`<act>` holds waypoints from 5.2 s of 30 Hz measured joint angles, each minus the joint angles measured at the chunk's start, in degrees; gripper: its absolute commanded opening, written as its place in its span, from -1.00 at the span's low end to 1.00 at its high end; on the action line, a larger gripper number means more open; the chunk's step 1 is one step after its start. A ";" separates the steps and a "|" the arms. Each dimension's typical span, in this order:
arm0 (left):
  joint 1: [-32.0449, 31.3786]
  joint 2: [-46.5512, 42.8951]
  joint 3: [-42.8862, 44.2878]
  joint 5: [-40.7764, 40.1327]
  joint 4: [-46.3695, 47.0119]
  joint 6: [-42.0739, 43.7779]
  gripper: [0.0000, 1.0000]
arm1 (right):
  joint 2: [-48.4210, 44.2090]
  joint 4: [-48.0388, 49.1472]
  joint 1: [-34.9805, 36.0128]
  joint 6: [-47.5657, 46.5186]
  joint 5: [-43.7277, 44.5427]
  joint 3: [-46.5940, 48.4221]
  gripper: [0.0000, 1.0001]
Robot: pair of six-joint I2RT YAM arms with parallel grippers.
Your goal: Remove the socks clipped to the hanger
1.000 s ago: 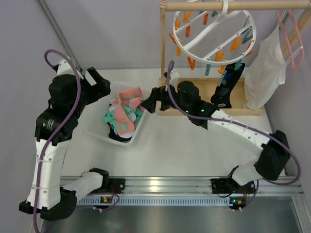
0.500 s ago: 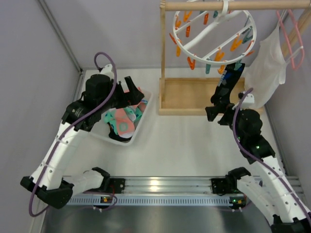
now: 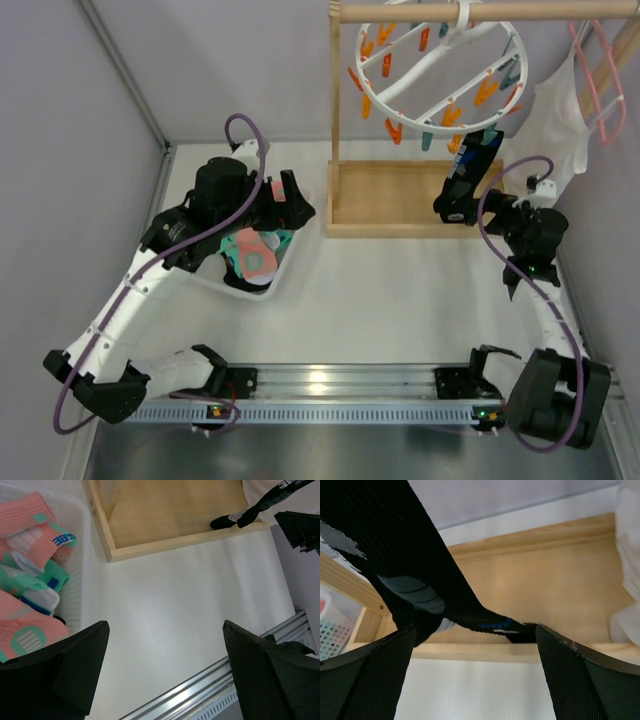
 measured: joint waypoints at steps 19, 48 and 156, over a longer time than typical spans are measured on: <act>0.00 -0.90 -0.50 3.89 0.00 7.21 0.97 | 23.61 17.90 1.18 -0.33 -29.14 10.27 -1.00; -2.89 9.92 25.00 -0.11 0.17 1.14 0.97 | -9.20 8.41 43.93 -0.09 18.25 -4.11 -1.00; -10.93 -16.11 0.61 -65.55 4.28 11.54 0.97 | 46.23 5.25 68.46 -3.80 13.27 55.87 -1.00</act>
